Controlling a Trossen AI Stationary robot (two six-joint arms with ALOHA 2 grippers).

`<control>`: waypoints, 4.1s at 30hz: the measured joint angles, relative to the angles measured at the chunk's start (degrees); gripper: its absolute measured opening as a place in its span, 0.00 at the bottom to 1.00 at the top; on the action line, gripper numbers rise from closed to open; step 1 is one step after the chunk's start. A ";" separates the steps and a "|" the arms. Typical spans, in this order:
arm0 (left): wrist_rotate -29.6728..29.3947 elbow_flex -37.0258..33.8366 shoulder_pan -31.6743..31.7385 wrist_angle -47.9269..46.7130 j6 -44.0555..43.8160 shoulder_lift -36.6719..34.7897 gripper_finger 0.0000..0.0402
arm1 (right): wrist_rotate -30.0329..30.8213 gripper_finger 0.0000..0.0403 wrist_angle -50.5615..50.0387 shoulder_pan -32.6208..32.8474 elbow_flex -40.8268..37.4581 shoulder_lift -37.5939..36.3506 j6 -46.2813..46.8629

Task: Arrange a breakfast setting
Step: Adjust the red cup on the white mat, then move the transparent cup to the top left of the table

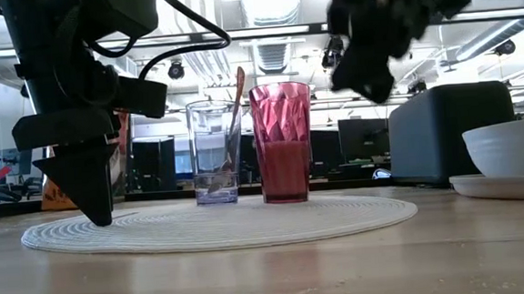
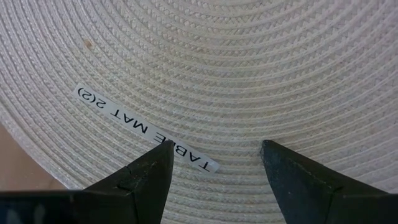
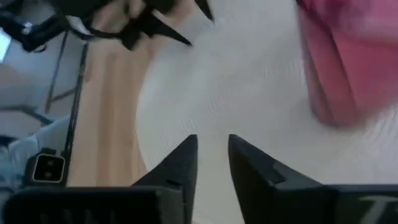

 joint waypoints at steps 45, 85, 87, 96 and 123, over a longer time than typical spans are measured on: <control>-5.04 0.07 0.17 5.59 1.97 -0.15 0.58 | 23.86 0.30 -34.15 1.77 31.89 14.97 -49.84; -29.14 19.04 7.13 -16.83 37.30 -4.52 0.58 | 23.85 0.27 -38.01 1.92 31.87 14.56 -39.93; -29.14 18.86 7.28 -16.56 39.76 -5.34 0.58 | 23.85 0.27 -38.07 1.92 31.87 14.56 -39.94; -21.54 17.26 10.84 -12.71 51.17 -9.74 0.58 | 23.85 0.28 -38.07 1.90 31.84 14.56 -39.96; -1.85 12.47 23.14 -1.90 58.71 -9.44 0.51 | 23.85 0.27 -38.35 1.90 31.82 14.53 -39.92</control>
